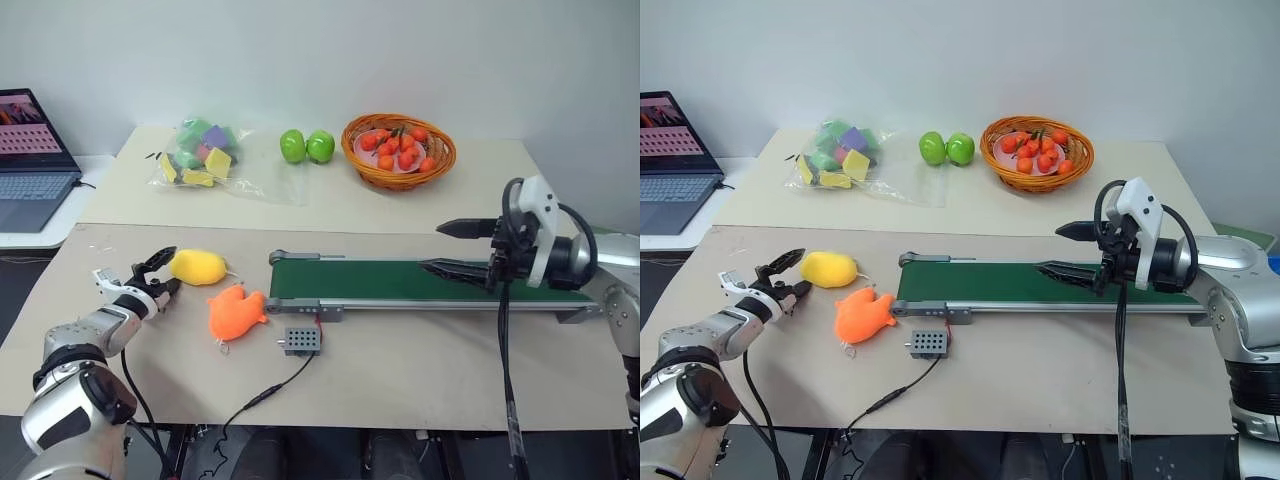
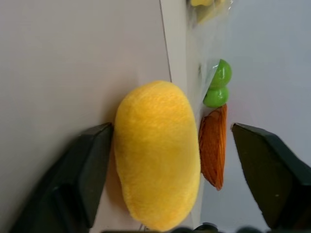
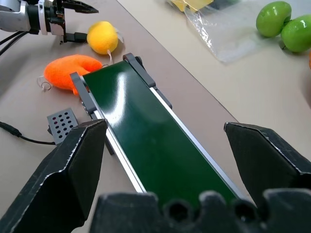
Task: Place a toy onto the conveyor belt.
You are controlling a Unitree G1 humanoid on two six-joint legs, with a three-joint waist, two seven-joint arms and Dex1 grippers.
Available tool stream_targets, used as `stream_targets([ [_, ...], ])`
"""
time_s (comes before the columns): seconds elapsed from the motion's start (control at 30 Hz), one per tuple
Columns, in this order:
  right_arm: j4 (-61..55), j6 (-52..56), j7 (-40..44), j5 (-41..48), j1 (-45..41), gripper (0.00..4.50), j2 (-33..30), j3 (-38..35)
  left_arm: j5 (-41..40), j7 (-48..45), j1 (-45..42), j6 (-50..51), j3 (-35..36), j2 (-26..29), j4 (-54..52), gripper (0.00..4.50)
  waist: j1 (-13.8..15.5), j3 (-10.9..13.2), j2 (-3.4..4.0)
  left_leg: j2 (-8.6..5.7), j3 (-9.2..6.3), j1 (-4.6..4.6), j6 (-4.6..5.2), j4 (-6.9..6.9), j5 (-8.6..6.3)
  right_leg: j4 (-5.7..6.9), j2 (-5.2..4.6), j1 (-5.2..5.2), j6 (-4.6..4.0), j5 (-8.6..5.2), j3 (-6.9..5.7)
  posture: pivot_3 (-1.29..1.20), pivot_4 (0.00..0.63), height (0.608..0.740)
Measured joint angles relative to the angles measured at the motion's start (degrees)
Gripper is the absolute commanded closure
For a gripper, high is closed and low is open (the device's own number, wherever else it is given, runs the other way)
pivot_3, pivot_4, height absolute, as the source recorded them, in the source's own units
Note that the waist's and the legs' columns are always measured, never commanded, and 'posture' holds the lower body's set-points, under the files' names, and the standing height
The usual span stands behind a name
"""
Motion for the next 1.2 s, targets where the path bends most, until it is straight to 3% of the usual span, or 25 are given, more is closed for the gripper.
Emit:
stream_targets([
  [0.3, 0.1, -0.3, -0.1, -1.5, -0.1, 0.00, 0.0, 0.2, 0.0, 2.2, -0.9, -0.7, 1.1, 0.1, 0.9, 4.48, -0.1, 0.0, 0.00, 0.00, 0.01, -0.03, 0.01, -0.01, -0.01, -0.13, 0.00, 0.02, 0.00, 0.00, -0.01, 0.00, 0.150, 0.738],
  [0.47, 0.8, -0.7, 0.0, -2.3, -1.0, 0.00, 0.1, 0.7, 0.2, 2.3, -2.3, -1.0, 1.1, 0.9, 0.8, 4.48, -0.1, 0.0, -0.05, 0.01, 0.01, -0.06, 0.00, -0.01, 0.00, -0.14, 0.00, 0.00, 0.00, 0.00, -0.02, 0.00, 0.150, 0.738],
  [0.57, 1.1, -1.1, 0.0, -2.7, -1.4, 0.00, 0.2, 1.2, 3.4, 0.3, -4.3, -3.5, -3.0, 1.8, -2.0, 4.48, -0.1, 0.1, -0.09, 0.00, 0.00, -0.13, -0.04, -0.01, 0.02, -0.19, 0.00, -0.03, 0.00, 0.00, -0.05, 0.00, 0.150, 0.738],
  [0.83, 1.3, -1.3, 0.0, -3.6, -1.7, 0.00, 1.2, 1.9, 11.2, -1.2, -13.8, -22.7, -12.1, -0.1, -20.5, 4.48, 0.3, 0.2, -0.27, -0.02, -0.02, -0.28, -0.07, 0.05, 0.04, -0.28, -0.02, -0.07, 0.01, 0.02, -0.10, 0.00, 0.150, 0.738],
  [1.07, 1.5, -1.7, 0.0, -4.0, -2.2, 0.00, 2.1, 2.6, 29.1, -1.1, -12.1, -35.3, -34.0, -4.9, -38.9, 4.48, 0.6, 0.2, -0.30, -0.03, -0.01, -0.42, -0.07, 0.11, 0.04, -0.30, -0.01, -0.14, 0.02, 0.03, -0.10, 0.00, 0.150, 0.738],
  [1.2, 1.9, -1.7, -0.1, -4.1, -1.9, 0.00, 2.1, 2.4, 44.6, -4.2, -9.1, -49.5, -48.0, -0.6, -51.8, 4.48, 0.4, 0.2, -0.28, -0.02, 0.02, -0.42, -0.06, 0.01, 0.03, -0.35, 0.00, -0.20, 0.02, 0.02, -0.09, 0.00, 0.150, 0.738],
])
